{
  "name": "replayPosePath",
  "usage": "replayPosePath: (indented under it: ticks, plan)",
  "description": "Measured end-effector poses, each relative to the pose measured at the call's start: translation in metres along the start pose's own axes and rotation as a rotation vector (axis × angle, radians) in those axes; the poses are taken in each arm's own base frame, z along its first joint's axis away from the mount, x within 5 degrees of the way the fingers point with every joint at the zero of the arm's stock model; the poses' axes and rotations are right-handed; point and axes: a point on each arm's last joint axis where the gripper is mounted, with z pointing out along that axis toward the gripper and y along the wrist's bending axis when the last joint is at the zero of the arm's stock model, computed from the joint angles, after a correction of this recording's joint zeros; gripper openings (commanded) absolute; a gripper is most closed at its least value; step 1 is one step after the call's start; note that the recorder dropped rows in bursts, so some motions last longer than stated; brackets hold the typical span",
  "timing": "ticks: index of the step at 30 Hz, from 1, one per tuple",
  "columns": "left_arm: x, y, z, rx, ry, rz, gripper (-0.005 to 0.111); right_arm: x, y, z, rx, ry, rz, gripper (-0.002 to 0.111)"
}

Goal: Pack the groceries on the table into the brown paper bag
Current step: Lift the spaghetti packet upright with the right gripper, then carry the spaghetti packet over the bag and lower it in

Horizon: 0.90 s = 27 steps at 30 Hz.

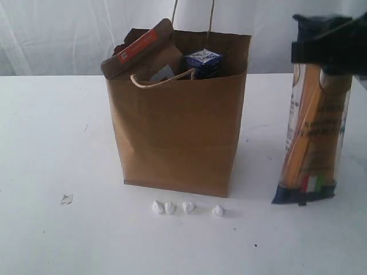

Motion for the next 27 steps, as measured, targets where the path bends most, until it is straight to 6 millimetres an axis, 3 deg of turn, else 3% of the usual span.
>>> replayPosePath:
  ticks: [9,17,27]
  plan:
    - [0.000,0.000,0.000,0.000,0.000,0.000,0.000,-0.067,0.010,-0.029,-0.093,-0.372,-0.160,0.000]
    - [0.000,0.000,0.000,0.000,0.000,0.000,0.000,-0.103,0.019,-0.050,-0.151,-0.645,-0.249,0.000]
    - [0.000,0.000,0.000,0.000,0.000,0.000,0.000,-0.124,0.031,-0.031,-0.214,-0.748,-0.244,0.000]
